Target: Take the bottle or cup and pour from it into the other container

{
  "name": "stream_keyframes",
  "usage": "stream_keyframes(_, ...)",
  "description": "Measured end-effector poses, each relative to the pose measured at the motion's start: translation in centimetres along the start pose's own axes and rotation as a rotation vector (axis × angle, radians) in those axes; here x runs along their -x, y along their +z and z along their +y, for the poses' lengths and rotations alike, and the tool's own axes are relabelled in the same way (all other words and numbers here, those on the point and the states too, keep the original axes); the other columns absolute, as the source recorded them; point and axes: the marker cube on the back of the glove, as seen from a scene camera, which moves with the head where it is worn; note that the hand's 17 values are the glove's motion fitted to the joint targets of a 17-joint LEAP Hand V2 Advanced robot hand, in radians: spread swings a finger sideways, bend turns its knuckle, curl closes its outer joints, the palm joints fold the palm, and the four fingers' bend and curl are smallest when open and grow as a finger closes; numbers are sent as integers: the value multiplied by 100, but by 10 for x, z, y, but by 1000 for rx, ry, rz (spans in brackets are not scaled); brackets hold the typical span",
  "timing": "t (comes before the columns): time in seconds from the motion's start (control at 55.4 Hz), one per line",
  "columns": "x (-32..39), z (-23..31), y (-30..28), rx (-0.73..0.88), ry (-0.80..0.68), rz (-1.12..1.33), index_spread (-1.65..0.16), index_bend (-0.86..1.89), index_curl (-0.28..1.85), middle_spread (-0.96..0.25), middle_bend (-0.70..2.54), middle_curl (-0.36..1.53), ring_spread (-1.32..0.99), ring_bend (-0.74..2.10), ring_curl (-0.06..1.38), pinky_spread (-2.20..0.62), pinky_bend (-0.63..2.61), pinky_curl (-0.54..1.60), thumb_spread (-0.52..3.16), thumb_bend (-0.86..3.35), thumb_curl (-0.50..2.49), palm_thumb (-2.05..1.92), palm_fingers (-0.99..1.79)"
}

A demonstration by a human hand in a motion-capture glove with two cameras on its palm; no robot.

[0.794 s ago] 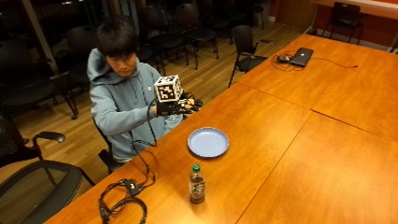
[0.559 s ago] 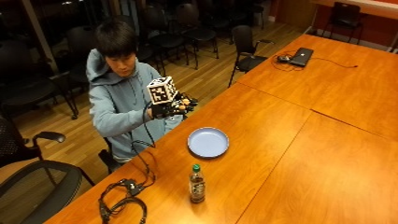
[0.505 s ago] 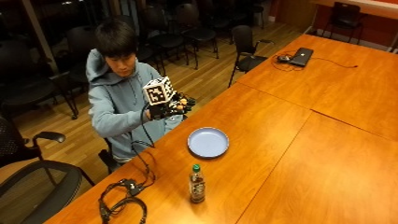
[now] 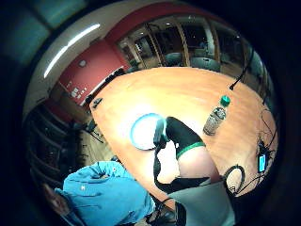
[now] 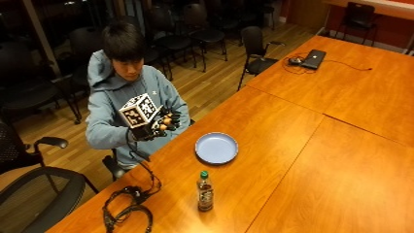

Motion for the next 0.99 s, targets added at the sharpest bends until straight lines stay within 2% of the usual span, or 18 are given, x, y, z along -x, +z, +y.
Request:
stream_keyframes(0.505,-102,49,23,-59,121,-372,-40,12,18,-4,20,29,6,47,27,25,58,24,99,-4,39,46,-3)
stream_keyframes(0.83,-157,55,70,-57,230,-571,-41,11,15,-2,18,30,7,48,28,25,63,25,95,-4,37,42,-9)
stream_keyframes(0.992,-177,48,100,-22,281,-653,-42,12,15,-3,17,29,8,40,26,25,64,26,93,-4,37,40,-14)
